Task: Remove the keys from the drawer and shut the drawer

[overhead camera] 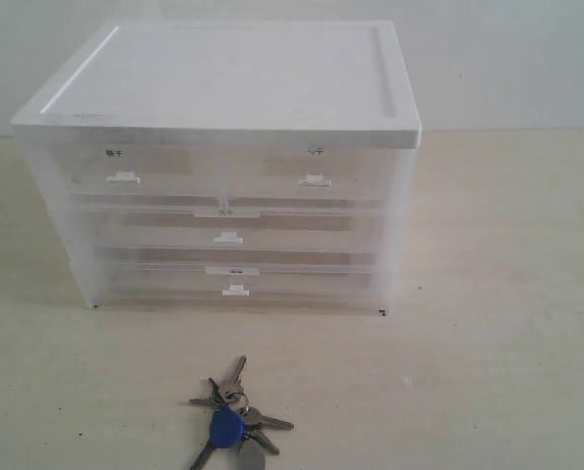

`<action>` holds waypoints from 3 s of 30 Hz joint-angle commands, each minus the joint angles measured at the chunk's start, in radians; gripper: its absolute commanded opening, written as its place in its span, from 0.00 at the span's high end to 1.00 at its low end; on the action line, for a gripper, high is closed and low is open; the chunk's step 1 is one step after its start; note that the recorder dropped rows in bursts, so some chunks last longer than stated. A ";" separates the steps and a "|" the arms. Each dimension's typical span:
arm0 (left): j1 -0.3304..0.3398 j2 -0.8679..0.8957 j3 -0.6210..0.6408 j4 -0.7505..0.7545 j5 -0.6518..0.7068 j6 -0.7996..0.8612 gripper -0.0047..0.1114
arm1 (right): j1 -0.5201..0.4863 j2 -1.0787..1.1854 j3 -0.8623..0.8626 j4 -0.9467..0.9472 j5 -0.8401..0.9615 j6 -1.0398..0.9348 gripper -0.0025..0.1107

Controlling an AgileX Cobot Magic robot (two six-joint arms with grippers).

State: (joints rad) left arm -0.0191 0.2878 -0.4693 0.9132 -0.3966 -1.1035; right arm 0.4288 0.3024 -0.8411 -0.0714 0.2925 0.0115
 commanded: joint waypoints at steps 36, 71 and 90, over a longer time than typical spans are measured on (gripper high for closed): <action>-0.003 -0.288 0.446 0.047 0.009 -0.007 0.92 | 0.000 -0.302 0.178 0.035 0.122 0.051 0.98; -0.003 -0.202 0.469 0.317 0.050 -0.250 0.92 | 0.000 -0.176 0.178 0.151 0.168 0.101 0.98; -0.003 -0.202 0.469 0.307 0.047 -0.257 0.92 | 0.000 -0.176 0.178 0.151 0.168 0.101 0.98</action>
State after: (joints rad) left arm -0.0191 0.0816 -0.0030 1.2165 -0.3513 -1.3513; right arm 0.4288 0.1290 -0.6651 0.0845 0.4581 0.1129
